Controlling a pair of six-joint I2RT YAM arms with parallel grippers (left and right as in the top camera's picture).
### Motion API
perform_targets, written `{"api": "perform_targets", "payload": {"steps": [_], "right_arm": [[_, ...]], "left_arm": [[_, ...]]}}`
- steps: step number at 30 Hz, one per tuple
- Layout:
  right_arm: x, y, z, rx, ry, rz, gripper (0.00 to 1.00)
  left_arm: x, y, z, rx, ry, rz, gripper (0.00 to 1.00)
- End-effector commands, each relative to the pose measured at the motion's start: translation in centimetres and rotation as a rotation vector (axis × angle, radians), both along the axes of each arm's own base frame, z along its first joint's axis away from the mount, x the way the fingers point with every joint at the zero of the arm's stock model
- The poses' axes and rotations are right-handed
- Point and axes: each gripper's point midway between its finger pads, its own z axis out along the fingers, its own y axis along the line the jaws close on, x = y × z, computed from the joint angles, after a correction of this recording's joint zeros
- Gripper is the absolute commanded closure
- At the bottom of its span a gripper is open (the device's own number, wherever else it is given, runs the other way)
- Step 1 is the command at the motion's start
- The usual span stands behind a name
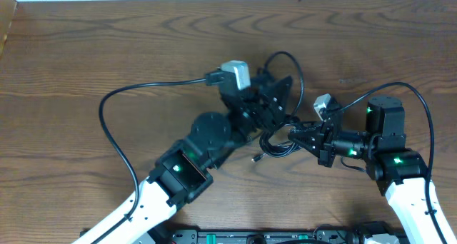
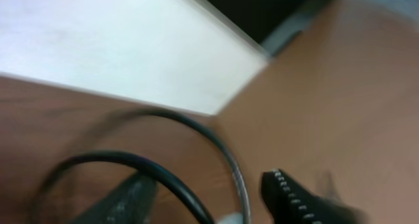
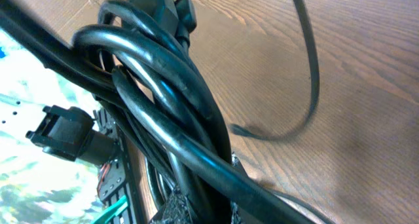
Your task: Untangle cables
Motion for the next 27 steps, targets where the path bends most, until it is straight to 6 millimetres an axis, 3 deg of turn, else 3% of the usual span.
{"api": "perform_targets", "payload": {"steps": [1,2,3,7,11,18,22,27], "right_arm": [[-0.2,0.3,0.8,0.019,-0.019,0.025,0.99],[-0.1,0.3,0.8,0.019,-0.021,0.025,0.99],[-0.1,0.3,0.8,0.019,-0.021,0.024,0.99],[0.5,-0.3,0.6,0.006,-0.011,-0.017,0.99],[2.2,-2.2,-0.2,-0.01,0.09,-0.171,0.99],[3.5,-4.8,0.1,0.07,0.228,-0.32,0.99],[2.5,-3.8,2.0,0.164,0.207,-0.212,0.99],[1.7,-2.9,4.1,0.259,0.223,-0.127,0.99]], "left_arm": [[1.7,2.6,-1.4,0.068,0.033,0.105,0.25],[1.9,3.0,-2.3,0.094,0.06,0.114,0.12],[1.9,3.3,-3.2,0.116,0.087,0.117,0.08],[0.8,2.5,-5.2,0.166,0.155,0.04,0.08],[-1.1,1.2,-6.1,0.178,0.201,-0.091,0.08],[-4.3,0.1,-5.6,0.18,0.206,-0.272,0.07],[-6.7,-1.3,-5.4,0.228,0.126,-0.449,0.07],[-8.1,-2.2,-5.4,0.25,0.085,-0.546,0.07]]}}
